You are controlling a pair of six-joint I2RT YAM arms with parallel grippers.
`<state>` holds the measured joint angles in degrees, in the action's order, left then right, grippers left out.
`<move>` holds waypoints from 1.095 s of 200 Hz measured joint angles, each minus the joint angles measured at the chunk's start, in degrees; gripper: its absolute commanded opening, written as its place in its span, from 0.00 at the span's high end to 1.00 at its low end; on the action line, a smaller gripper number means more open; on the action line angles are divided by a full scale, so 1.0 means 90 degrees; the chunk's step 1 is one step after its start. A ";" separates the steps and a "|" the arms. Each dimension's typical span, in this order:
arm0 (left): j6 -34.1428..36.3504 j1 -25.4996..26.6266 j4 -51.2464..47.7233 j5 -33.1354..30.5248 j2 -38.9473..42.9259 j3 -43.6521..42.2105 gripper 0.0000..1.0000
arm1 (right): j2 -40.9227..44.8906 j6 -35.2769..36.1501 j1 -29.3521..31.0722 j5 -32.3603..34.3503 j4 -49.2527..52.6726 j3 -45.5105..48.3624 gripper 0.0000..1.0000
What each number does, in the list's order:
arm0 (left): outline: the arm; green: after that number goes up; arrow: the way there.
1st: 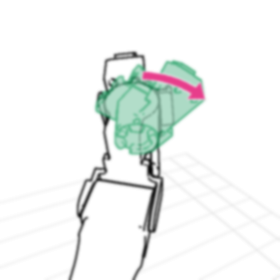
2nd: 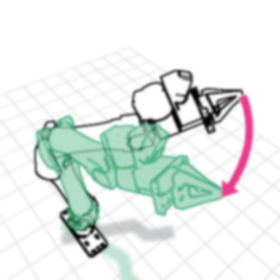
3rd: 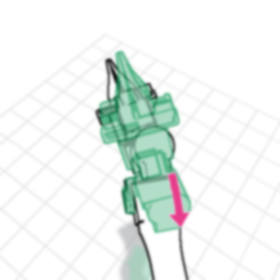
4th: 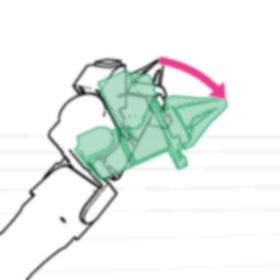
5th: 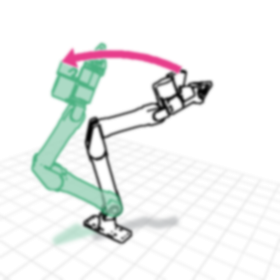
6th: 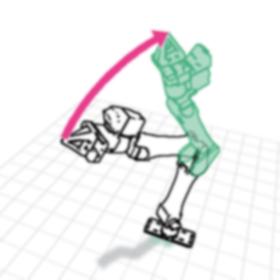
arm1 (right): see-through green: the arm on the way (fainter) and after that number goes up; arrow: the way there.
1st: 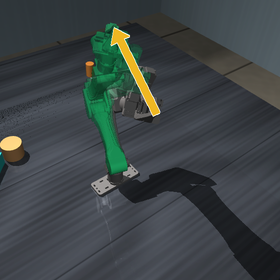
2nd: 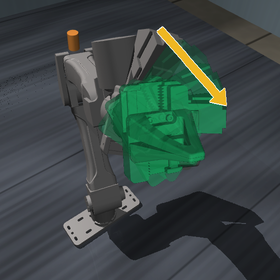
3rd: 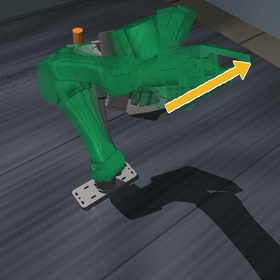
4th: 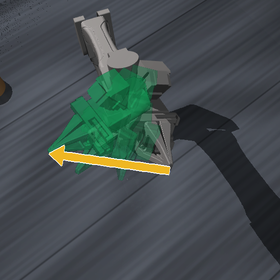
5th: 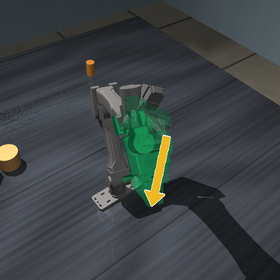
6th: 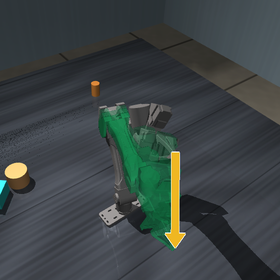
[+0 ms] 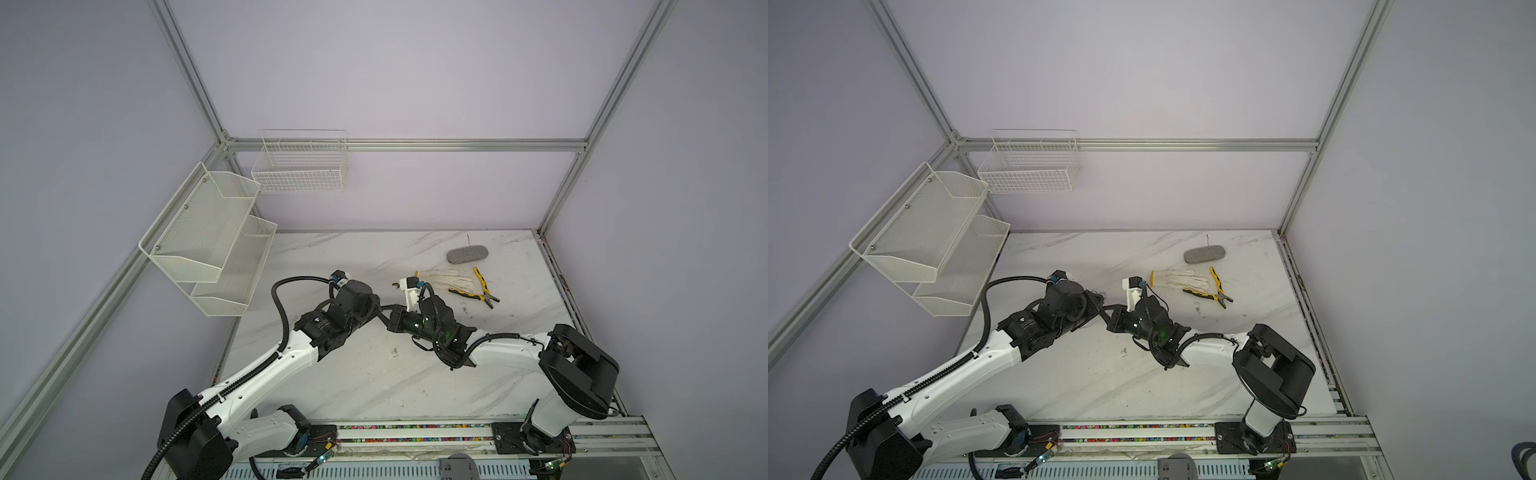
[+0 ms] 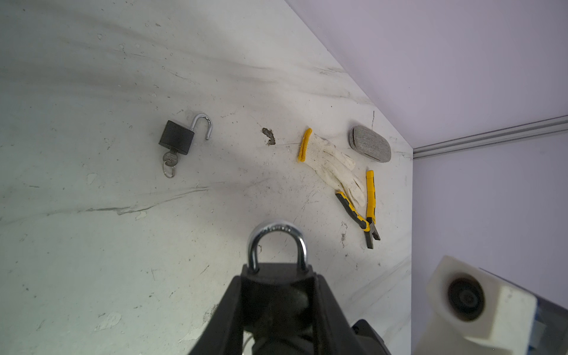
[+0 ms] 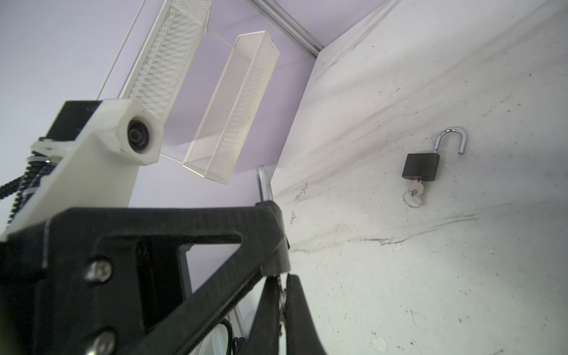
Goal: Unlock with the key
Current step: 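Open the right gripper off the inserted key and draw it back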
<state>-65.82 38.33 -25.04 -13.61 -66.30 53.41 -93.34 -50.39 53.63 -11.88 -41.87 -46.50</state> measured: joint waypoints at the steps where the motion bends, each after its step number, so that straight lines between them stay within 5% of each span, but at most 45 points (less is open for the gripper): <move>1: -0.0002 0.0000 0.0010 0.0000 0.0005 -0.0005 1.00 | 0.0000 -0.0007 0.0000 -0.0002 -0.0010 0.0000 1.00; 112: 0.0134 -0.0136 0.2072 0.0243 0.0646 -0.0624 1.00 | -0.0019 -0.0976 -0.0486 -0.0879 -0.1610 -0.0002 1.00; 190: 0.0668 -0.0187 0.2176 0.0335 0.0675 -0.0668 1.00 | -0.0022 -0.0668 -0.0486 -0.0804 -0.1603 -0.0002 1.00; 219: 0.0964 -0.0165 0.1902 0.0318 0.0714 -0.0661 1.00 | 0.0097 -0.0228 -0.0408 -0.0714 -0.1161 -0.0002 0.77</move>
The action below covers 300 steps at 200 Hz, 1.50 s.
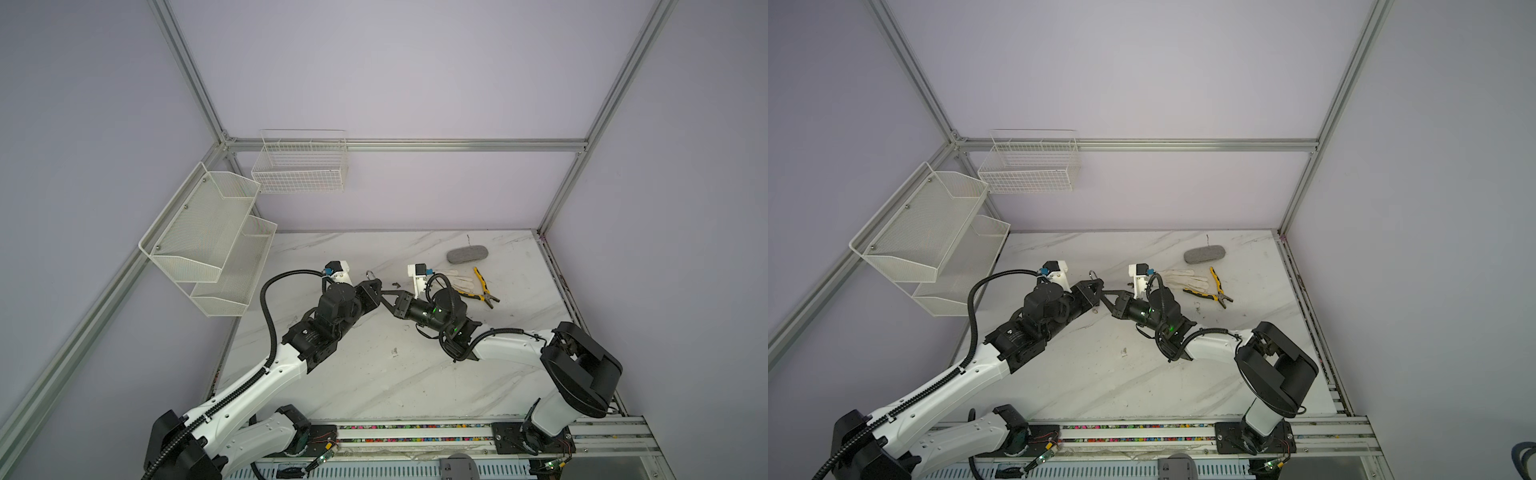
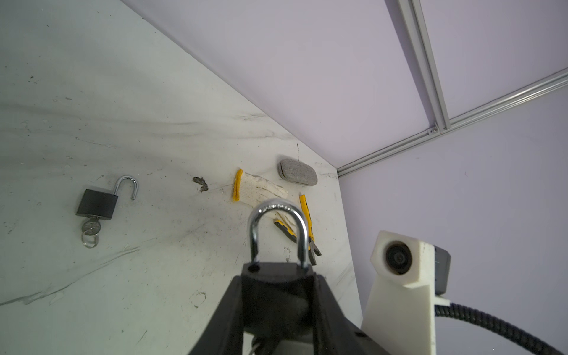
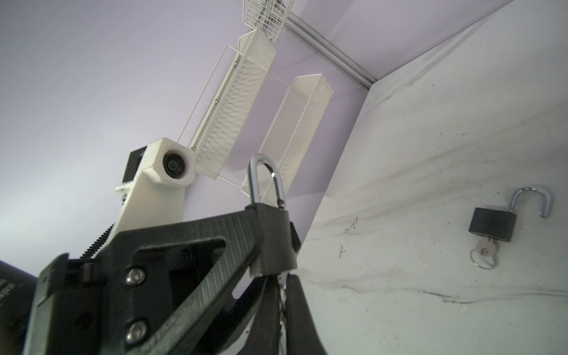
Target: Unlock with the key
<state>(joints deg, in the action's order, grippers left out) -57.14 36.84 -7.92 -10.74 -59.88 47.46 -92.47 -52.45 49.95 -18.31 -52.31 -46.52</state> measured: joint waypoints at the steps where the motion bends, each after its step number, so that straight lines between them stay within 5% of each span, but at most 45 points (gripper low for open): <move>1: 0.0005 0.0000 -0.0010 -0.0002 0.0000 0.0000 1.00 | 0.0005 -0.0005 0.0002 0.0002 0.0010 0.0000 0.76; 53: 0.0874 0.0005 -0.0561 -0.0189 0.0097 0.0121 1.00 | 0.0408 0.0763 0.0063 0.0211 0.1061 -0.0104 0.56; 130: 0.2752 0.0010 -0.1265 -0.0869 0.0631 0.0136 1.00 | 0.1683 0.1872 -0.0185 0.0801 0.2841 -0.0629 0.46; 207: 0.4235 0.0335 0.0053 -0.0687 0.0816 -0.1396 1.00 | 0.2079 0.2888 -0.0588 0.1100 0.5066 -0.1494 0.40; 300: 0.5542 0.0510 0.2242 -0.0469 0.0070 -0.1994 1.00 | 0.0804 0.3835 -0.0585 0.0889 0.6870 -0.3337 0.39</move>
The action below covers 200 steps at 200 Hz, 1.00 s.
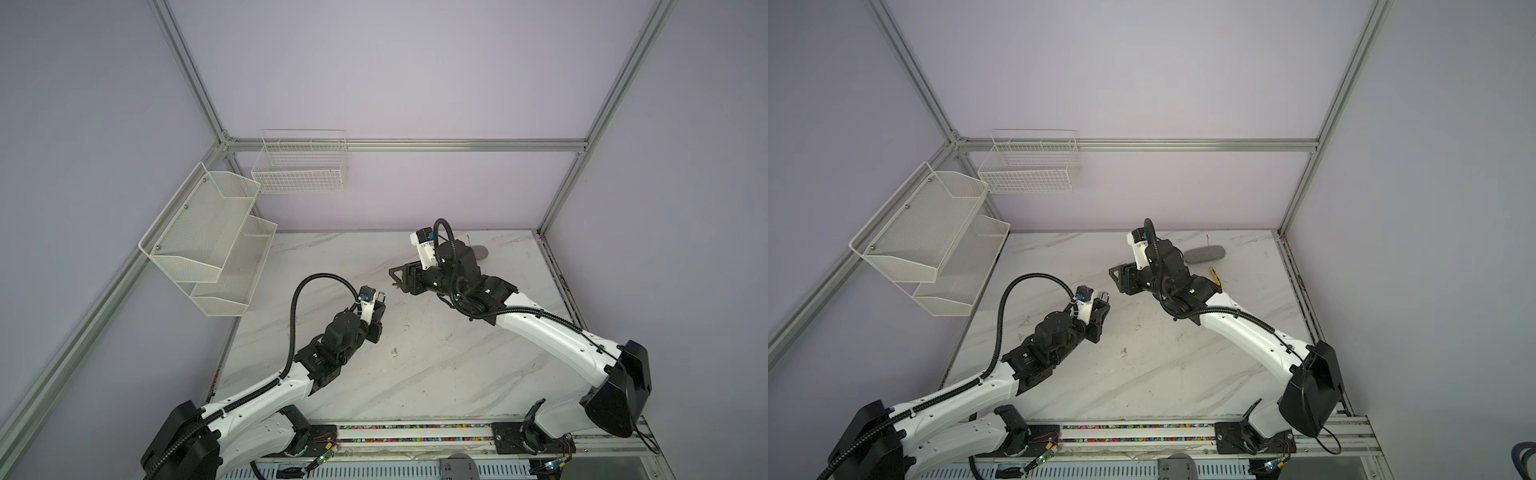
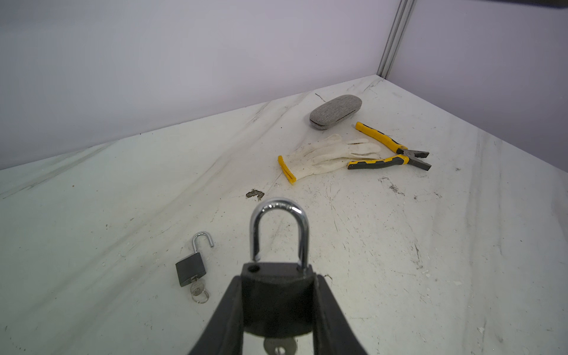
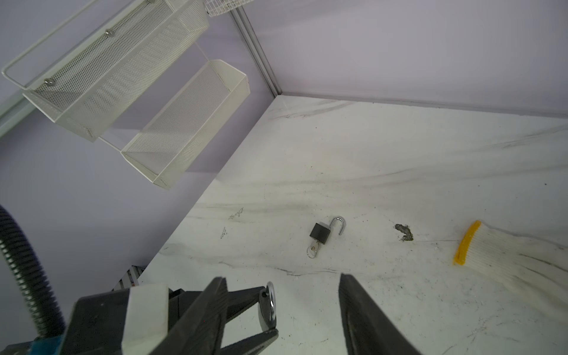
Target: Unlock with the key
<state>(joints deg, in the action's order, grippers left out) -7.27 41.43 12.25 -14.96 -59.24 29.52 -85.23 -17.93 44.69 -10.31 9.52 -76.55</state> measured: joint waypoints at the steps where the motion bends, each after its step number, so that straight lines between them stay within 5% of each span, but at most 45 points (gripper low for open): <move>1: 0.0005 0.0000 0.0015 -0.0002 -0.0005 0.0000 1.00 | -0.0005 0.0005 0.0000 -0.0002 0.0007 -0.0005 0.39; 200: 0.0097 0.0002 0.0391 -0.0192 -0.0202 -0.0010 1.00 | -0.1654 0.0775 0.0401 0.0707 0.1481 -0.1321 0.39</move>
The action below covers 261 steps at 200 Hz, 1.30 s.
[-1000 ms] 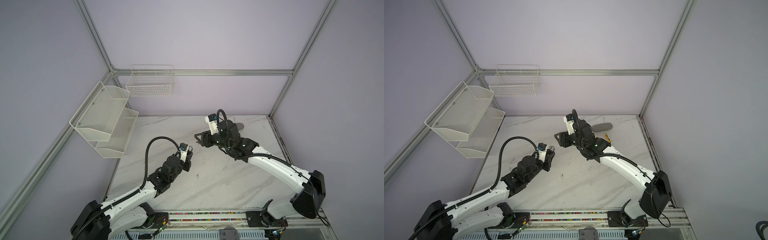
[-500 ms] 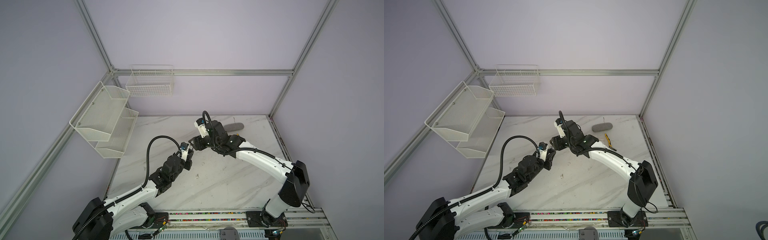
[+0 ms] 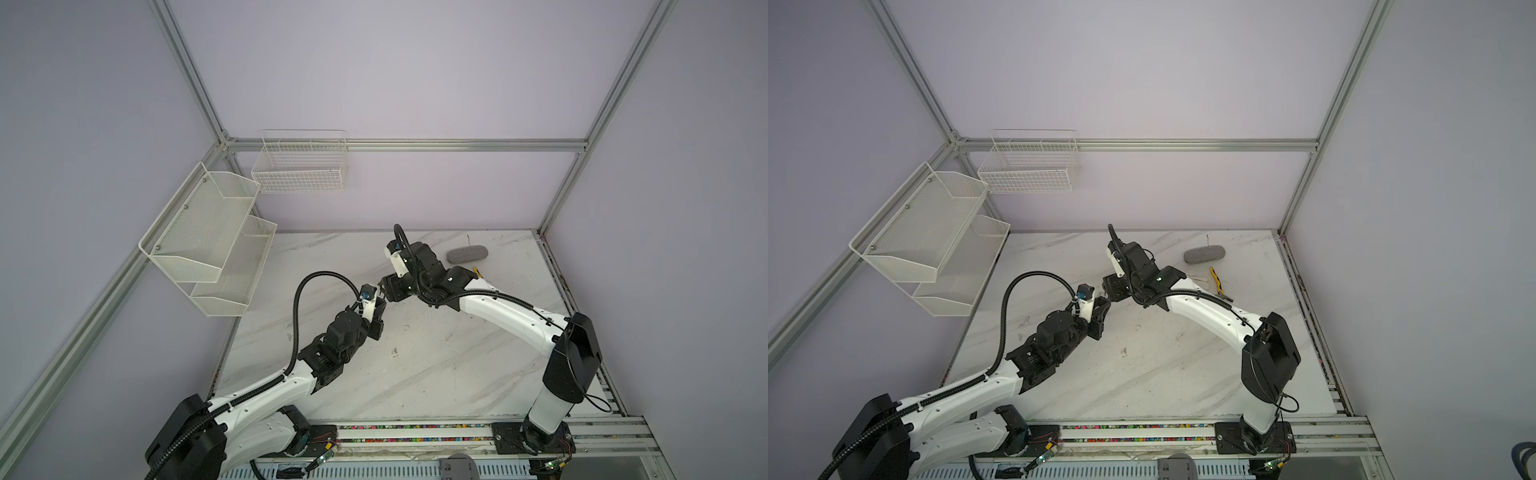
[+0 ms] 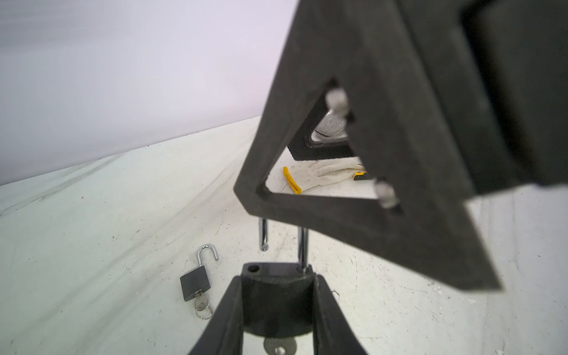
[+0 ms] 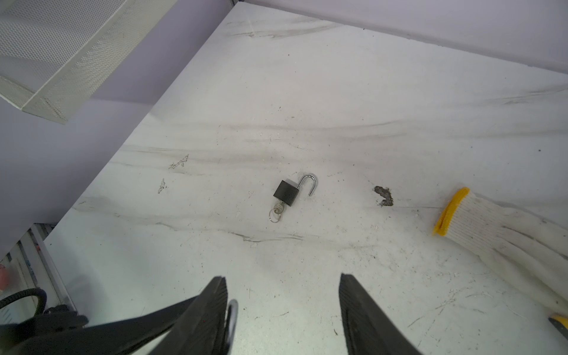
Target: Unlock with the key
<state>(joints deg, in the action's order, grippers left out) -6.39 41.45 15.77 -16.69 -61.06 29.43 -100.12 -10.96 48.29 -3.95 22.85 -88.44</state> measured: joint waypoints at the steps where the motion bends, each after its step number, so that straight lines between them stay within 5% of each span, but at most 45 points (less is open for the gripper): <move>1: 0.0000 0.0000 0.0000 -0.0002 0.0000 0.0000 1.00 | -0.0002 0.0002 0.0002 0.0012 0.0010 -0.0007 0.39; 261: 0.0340 0.0029 0.0243 -0.0204 0.0119 -0.0124 1.00 | -0.0452 0.0017 -0.0066 0.0794 0.1445 -0.1141 0.32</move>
<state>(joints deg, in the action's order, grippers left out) -3.33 41.71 17.96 -18.52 -59.99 28.32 -104.18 -10.81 47.70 3.20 35.86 -98.72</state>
